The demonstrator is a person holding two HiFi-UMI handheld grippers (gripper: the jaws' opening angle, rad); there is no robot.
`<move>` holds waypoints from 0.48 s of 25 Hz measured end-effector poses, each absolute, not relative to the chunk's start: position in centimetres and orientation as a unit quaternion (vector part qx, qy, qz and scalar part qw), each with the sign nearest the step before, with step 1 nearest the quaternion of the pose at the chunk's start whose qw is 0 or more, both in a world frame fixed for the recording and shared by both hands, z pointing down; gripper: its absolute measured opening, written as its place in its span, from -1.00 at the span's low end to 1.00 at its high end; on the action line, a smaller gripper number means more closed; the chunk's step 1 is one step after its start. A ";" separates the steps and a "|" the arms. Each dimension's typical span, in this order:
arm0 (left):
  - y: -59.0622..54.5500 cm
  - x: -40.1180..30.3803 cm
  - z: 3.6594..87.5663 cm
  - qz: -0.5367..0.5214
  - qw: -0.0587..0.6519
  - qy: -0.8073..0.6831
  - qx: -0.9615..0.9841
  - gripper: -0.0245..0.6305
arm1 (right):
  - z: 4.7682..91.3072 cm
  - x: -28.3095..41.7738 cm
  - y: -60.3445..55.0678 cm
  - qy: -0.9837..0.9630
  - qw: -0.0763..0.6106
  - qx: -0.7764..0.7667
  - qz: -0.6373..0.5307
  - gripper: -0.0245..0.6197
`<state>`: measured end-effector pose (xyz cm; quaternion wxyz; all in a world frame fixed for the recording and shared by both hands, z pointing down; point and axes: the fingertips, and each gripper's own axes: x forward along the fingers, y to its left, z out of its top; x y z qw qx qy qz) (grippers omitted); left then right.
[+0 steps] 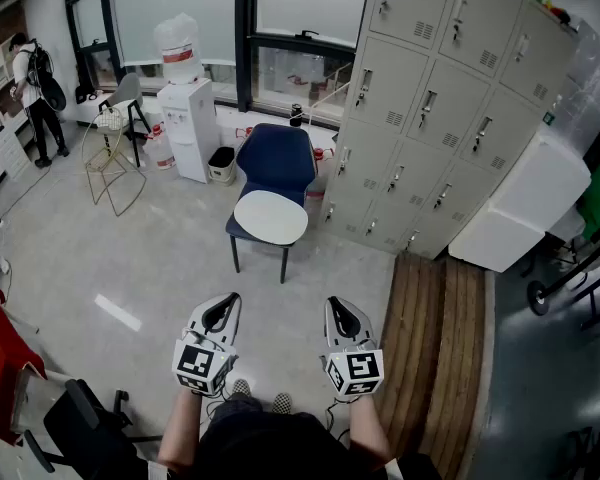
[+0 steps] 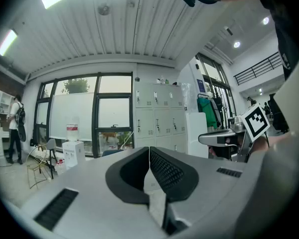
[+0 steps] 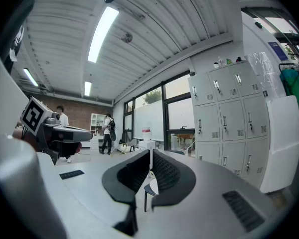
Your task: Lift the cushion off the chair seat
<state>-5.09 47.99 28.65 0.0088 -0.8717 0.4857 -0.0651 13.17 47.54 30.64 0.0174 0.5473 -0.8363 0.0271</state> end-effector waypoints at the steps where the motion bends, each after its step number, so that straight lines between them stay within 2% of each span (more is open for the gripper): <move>1: 48.0 -5.0 28.7 -0.065 0.008 0.485 -0.872 -0.86 | 30.7 13.3 47.5 -0.836 0.018 0.548 0.027 -0.81; 12: 47.9 -4.2 29.2 -0.063 -0.001 0.486 -0.872 -0.86 | 31.2 14.4 47.5 -0.834 0.005 0.550 0.040 -0.81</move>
